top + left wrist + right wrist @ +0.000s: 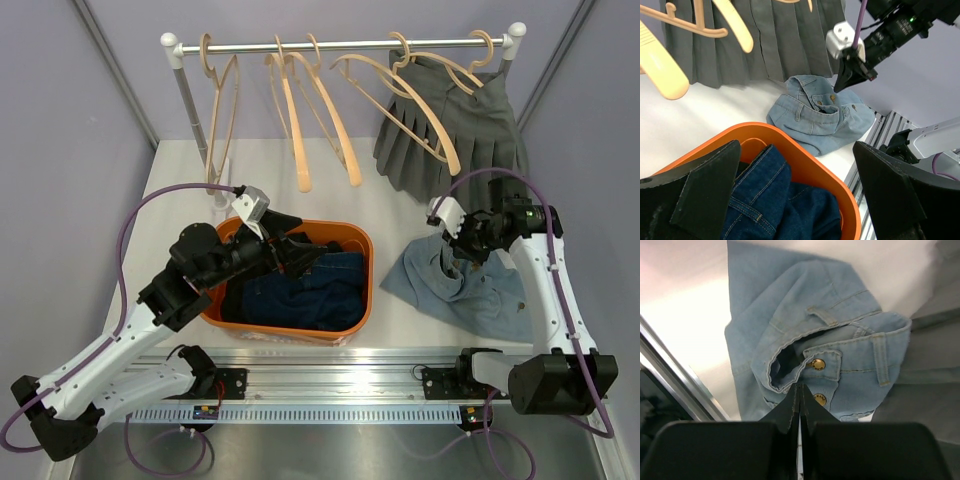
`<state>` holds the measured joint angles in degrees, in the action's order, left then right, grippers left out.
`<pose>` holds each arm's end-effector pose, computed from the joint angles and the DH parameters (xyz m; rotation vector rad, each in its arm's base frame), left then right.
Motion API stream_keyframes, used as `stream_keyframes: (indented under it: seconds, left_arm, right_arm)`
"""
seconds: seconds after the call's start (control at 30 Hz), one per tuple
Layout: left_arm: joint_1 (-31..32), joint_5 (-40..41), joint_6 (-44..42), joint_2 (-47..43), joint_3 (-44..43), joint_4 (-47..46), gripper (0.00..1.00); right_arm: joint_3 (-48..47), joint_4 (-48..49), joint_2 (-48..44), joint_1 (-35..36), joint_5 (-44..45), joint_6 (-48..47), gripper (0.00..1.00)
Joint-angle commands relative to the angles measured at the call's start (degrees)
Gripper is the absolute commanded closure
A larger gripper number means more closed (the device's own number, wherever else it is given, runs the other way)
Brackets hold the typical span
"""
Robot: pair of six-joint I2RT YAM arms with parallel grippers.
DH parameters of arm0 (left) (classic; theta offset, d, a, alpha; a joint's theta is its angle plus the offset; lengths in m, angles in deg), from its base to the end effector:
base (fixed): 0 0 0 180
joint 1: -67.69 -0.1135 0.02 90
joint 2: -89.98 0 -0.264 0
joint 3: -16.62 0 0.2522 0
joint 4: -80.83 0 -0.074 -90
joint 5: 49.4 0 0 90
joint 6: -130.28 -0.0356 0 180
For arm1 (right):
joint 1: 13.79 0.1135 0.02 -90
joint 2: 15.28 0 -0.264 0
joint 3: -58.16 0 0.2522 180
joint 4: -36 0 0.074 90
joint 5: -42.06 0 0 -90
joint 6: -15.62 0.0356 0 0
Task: Remove the skirt from the hanger
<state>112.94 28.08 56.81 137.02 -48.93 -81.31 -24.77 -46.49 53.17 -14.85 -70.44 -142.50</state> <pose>0.1269 -0.1389 0.3880 0.5838 1.5458 -1.0074 0.2075 0.0098 0.3230 -1.5224 2.1153 0.1392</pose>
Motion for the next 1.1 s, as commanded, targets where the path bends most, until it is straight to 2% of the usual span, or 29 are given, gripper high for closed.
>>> stream_keyframes:
  seconds: [0.0, 0.07, 0.13, 0.17, 0.2, 0.27, 0.3, 0.33, 0.47, 0.57, 0.63, 0.77, 0.87, 0.9, 0.97, 1.0, 1.07]
  left_arm:
    - [-0.17, -1.29, 0.25, 0.06, -0.24, -3.75, 0.01]
    - [-0.17, -1.2, 0.08, 0.15, -0.15, -3.66, 0.01]
    - [-0.17, -1.2, -0.1, 0.15, -0.07, -3.4, 0.01]
    - [-0.17, -1.2, -0.36, 0.06, -0.07, -3.4, 0.01]
    - [-0.17, -1.11, -0.45, 0.15, 0.02, -3.57, 0.01]
    - [-0.17, -1.11, -0.89, 0.32, 0.11, -3.83, 0.01]
    - [-0.17, -1.11, -0.98, 0.5, 0.28, -3.83, 0.01]
    - [-0.17, -1.11, -1.15, 0.68, 0.29, -3.83, 0.01]
    - [-0.17, -1.81, -1.24, 1.38, 0.29, -3.83, 0.01]
    - [-0.17, -2.42, -1.33, 2.43, -0.06, -5.5, 0.01]
    - [-0.17, -2.69, -1.59, 2.96, -0.42, -5.5, 0.01]
    - [-0.17, -3.13, -2.03, 3.66, -1.38, -4.72, 0.01]
    - [-0.17, -3.22, -2.12, 3.23, -1.38, -4.28, 0.01]
    - [-0.17, -3.39, -2.21, 3.05, -1.3, -4.27, 0.01]
    - [-0.17, -3.83, -2.21, 2.7, -1.03, -4.27, 0.01]
    - [-0.17, -4.27, -2.21, 2.35, -0.6, -4.27, 0.01]
    - [-0.17, -5.32, -2.3, 2.08, -0.07, -5.32, 0.01]
  right_arm:
    - [-5.53, -0.53, -0.5, 0.27, -5.35, 11.23, 1.0]
    - [-7.64, 0.26, -1.03, 0.27, -4.67, 15.8, 1.0]
    - [-8.96, -0.87, -0.25, 0.27, -1.95, 20.91, 0.83]
    - [-9.66, -2.36, 0.98, 0.27, -1.58, 21.44, 0.7]
    - [-9.32, -4.98, 1.34, 0.27, -1.23, 23.1, 0.41]
    - [-6.79, -7.2, 1.17, 0.27, -1.49, 23.56, 0.17]
    - [-5.21, -7.64, 0.64, 0.36, -1.58, 23.64, 0.02]
    - [-3.54, -7.04, -0.32, 0.36, -0.8, 23.91, 0.01]
    - [7.17, 1.65, -7.86, 0.71, 5.52, 28.64, 0.01]
    - [13.06, 7.81, -9.55, 6.32, 12.99, 31.64, 0.01]
    - [15.8, 12.73, -9.12, 7.99, 18.33, 33.75, 0.0]
    - [20.55, 19.06, -5.44, 8.71, 23.11, 34.37, 0.01]
    - [21.27, 23.37, -2.45, 8.79, 27.15, 36.2, 0.18]
    - [21.0, 24.51, -1.92, 8.71, 27.68, 36.73, 0.3]
    - [20.13, 25.22, -1.39, 8.71, 27.69, 37.7, 0.38]
    - [19.78, 25.4, -1.47, 8.79, 26.56, 38.05, 0.53]
    - [18.81, 25.4, -2.26, 8.79, 24.97, 38.58, 0.73]
